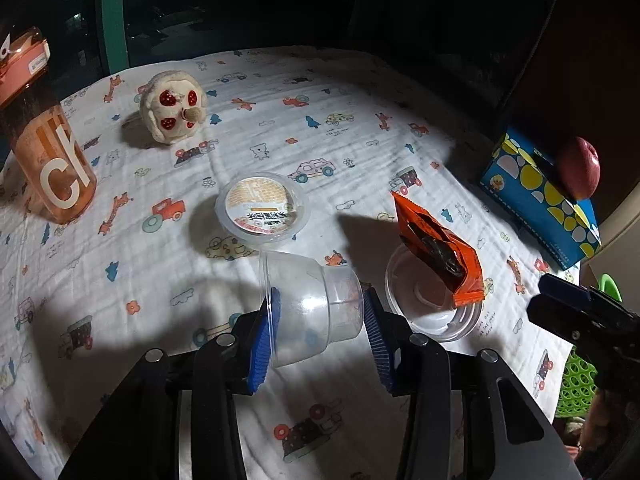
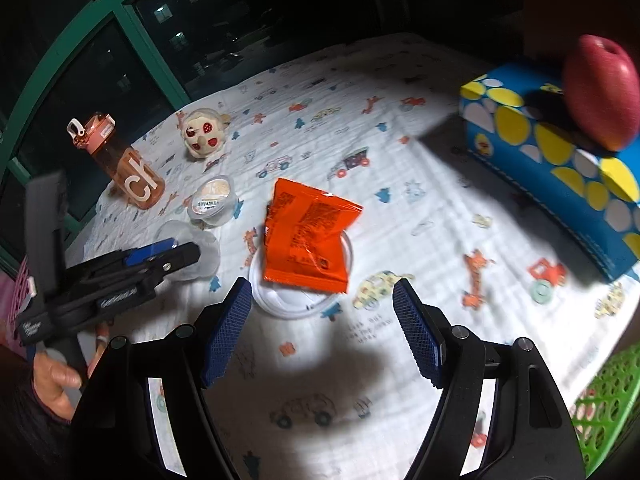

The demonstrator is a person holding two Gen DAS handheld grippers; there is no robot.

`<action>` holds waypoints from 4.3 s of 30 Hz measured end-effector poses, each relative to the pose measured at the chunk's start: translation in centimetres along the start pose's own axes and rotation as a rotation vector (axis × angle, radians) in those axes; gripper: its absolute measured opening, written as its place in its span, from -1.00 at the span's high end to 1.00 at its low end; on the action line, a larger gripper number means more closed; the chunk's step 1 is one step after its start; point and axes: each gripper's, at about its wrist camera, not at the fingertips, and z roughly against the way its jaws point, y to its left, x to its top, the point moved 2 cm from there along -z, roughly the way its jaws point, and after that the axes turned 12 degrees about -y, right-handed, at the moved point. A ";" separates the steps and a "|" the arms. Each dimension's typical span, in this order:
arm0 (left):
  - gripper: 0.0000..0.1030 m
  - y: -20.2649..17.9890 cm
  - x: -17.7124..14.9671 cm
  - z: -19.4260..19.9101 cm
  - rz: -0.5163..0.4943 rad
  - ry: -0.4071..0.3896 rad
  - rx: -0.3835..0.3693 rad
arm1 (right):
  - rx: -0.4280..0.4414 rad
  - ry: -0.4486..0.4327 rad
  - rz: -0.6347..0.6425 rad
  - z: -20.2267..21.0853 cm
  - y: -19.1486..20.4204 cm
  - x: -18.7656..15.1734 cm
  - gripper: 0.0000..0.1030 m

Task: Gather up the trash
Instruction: 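Grasp the orange snack packet with the right gripper and lift it, then carry the clear cup and orange packet over the green basket and release both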

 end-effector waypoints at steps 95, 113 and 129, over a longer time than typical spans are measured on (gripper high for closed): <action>0.20 -31.7 -5.8 8.2 -0.299 0.029 -0.452 | -0.482 -0.248 -0.287 27.5 -20.2 -12.4 -0.31; 0.20 -40.3 -9.1 6.2 -0.402 0.129 -0.573 | -0.547 -0.323 -0.352 32.9 -22.8 -15.0 -0.44; -0.56 -39.8 -9.4 7.1 -0.447 0.076 -0.554 | -0.538 -0.334 -0.362 33.5 -22.6 -15.4 -0.44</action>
